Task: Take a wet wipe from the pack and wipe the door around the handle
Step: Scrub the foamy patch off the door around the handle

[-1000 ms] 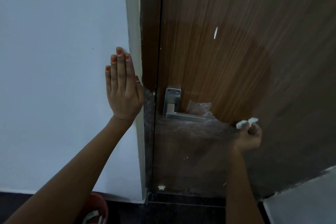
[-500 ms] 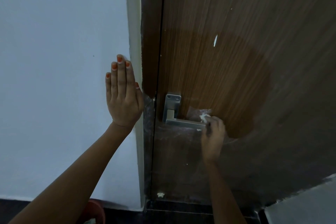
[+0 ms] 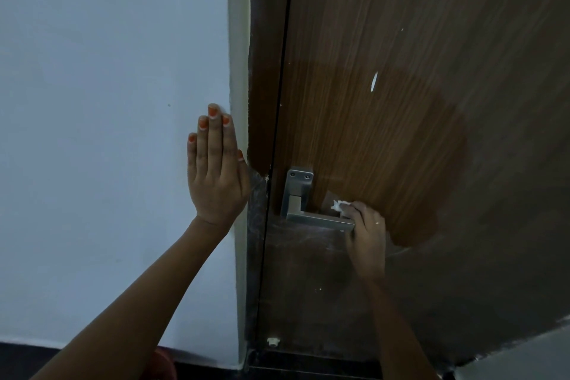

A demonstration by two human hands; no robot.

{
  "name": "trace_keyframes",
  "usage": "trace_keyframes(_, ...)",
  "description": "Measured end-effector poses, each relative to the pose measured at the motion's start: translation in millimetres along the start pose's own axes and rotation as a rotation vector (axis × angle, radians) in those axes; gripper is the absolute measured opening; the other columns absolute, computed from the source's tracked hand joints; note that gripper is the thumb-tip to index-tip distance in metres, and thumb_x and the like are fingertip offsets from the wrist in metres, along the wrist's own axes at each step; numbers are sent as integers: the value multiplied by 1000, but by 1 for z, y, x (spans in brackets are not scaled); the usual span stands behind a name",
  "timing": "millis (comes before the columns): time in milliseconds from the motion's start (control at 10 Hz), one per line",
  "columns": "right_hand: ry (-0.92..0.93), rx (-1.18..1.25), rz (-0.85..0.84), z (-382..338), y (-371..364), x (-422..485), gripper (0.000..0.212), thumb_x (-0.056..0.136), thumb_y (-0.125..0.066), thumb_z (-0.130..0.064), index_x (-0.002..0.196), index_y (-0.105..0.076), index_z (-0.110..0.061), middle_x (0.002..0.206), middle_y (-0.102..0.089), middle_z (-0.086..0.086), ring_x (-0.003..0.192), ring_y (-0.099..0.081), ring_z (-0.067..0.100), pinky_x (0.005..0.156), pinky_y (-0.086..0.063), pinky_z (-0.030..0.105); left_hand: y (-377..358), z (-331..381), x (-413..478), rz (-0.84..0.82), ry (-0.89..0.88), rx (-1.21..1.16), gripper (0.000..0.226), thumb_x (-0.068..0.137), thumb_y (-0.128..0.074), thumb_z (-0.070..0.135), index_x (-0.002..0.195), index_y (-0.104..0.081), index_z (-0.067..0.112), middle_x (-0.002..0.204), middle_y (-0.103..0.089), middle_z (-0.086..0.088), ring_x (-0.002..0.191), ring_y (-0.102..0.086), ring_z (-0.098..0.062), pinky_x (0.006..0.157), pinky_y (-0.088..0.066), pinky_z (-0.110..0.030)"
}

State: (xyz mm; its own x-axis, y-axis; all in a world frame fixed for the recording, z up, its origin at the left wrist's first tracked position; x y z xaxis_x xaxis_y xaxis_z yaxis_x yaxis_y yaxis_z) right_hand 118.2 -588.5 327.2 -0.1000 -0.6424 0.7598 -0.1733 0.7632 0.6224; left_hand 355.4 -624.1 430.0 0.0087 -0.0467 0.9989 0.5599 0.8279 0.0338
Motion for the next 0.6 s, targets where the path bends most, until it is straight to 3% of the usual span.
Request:
trace_keyframes(100, -28, 2, -1, 9, 0, -5, 36, 65, -67, 9, 98, -68, -3, 94, -65, 18, 89, -43, 20, 75, -47, 40, 0, 0, 0, -8, 2, -6, 54, 104, -23, 17, 152, 1, 17, 158, 8, 7, 146, 1, -11, 120, -6, -29)
trace_keyframes(200, -175, 125, 144, 18, 12, -1, 17, 81, -54, -7, 93, -65, -3, 92, -61, 17, 86, -52, 20, 70, -45, 33, 0, -1, 1, -18, 9, -15, 54, 104, -23, 16, 152, 2, 17, 158, 9, 7, 146, 2, -11, 120, -5, -29)
trace_keyframes(300, -300, 296, 228, 21, 12, -1, 8, 83, -61, 1, 89, -59, -4, 97, -57, 13, 89, -52, 9, 70, -50, 27, 0, 0, 1, -26, 14, -17, 55, 104, -22, 16, 152, 3, 17, 158, 10, 8, 146, 3, -10, 120, -5, -29)
trace_keyframes(400, -314, 272, 96, 18, -10, -13, 27, 73, -65, 16, 96, -65, 2, 106, -57, 21, 100, -57, 24, 86, -49, 36, 0, 0, 1, -26, 11, -24, 54, 104, -21, 17, 152, 3, 18, 158, 10, 8, 145, 3, -10, 120, -6, -29)
trace_keyframes(500, -228, 85, -37, 8, -27, -30, 21, 70, -69, 15, 90, -66, 9, 103, -62, 29, 96, -61, 42, 84, -51, 49, 1, -1, 1, -24, 15, -30, 54, 104, -22, 17, 152, 3, 18, 158, 10, 8, 146, 2, -10, 119, -6, -29)
trace_keyframes(600, -214, 74, 52, 11, -18, -33, 21, 79, -60, 4, 99, -63, 7, 104, -62, 27, 104, -53, 34, 82, -48, 51, 0, -1, 1, -20, 12, -22, 58, 102, -27, 14, 152, 2, 17, 158, 9, 8, 146, 2, -10, 119, -6, -30)
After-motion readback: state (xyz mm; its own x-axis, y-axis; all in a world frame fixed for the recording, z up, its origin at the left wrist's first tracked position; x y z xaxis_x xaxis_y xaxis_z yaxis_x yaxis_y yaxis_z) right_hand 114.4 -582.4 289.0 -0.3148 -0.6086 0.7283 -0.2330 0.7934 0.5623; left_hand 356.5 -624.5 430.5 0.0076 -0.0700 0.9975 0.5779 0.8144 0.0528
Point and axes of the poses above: each hand's wrist, its own x-axis towards the middle knuckle, its own y-axis out of the back of the hand, z = x × y, the point moved 9 cm from there along x, towards the middle knuckle
